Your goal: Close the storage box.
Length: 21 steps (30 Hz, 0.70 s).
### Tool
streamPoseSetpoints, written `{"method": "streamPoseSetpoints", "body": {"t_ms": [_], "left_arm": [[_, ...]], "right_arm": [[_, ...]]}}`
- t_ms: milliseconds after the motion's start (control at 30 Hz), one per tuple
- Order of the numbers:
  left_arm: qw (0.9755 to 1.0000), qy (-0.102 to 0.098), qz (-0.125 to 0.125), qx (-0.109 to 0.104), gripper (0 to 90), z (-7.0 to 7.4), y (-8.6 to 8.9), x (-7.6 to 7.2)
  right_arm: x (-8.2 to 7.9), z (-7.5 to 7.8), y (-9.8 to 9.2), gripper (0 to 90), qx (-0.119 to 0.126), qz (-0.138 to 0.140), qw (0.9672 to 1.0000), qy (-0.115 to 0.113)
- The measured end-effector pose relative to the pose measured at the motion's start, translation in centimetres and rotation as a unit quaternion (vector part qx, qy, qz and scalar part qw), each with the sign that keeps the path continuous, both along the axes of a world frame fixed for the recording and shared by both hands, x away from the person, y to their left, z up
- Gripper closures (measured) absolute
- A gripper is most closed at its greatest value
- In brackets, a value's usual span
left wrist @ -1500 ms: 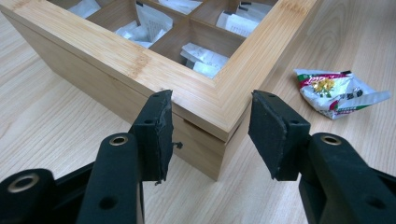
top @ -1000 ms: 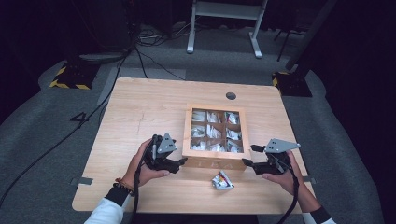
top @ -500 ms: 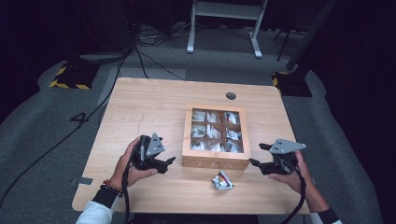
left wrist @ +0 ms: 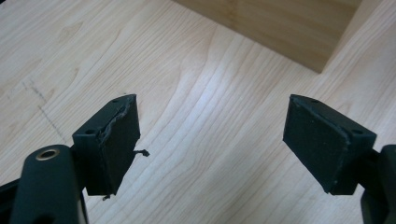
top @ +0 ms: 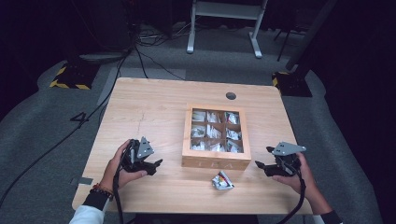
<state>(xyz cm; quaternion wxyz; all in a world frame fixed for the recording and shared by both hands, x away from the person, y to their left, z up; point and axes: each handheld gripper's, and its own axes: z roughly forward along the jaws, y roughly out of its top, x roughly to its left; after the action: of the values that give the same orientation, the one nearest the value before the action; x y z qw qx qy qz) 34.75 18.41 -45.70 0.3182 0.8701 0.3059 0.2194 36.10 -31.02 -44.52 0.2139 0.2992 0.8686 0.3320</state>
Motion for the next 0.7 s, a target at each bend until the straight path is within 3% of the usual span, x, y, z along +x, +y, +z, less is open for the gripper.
{"method": "streamPoseSetpoints", "body": {"t_ms": [267, 700], "left_arm": [[0.9998, 0.005, 0.013, 0.011, 19.0, -0.8, 1.0, -0.1], [0.9995, 0.021, 0.024, 0.009, 18.8, -2.1, 2.4, -0.6]], "right_arm": [[0.0, -1.0, -1.1, 26.3, 0.006, -0.015, 0.9998, 0.006], [-0.3, -2.7, -3.8, 25.6, 0.023, -0.046, 0.9985, 0.019]]}}
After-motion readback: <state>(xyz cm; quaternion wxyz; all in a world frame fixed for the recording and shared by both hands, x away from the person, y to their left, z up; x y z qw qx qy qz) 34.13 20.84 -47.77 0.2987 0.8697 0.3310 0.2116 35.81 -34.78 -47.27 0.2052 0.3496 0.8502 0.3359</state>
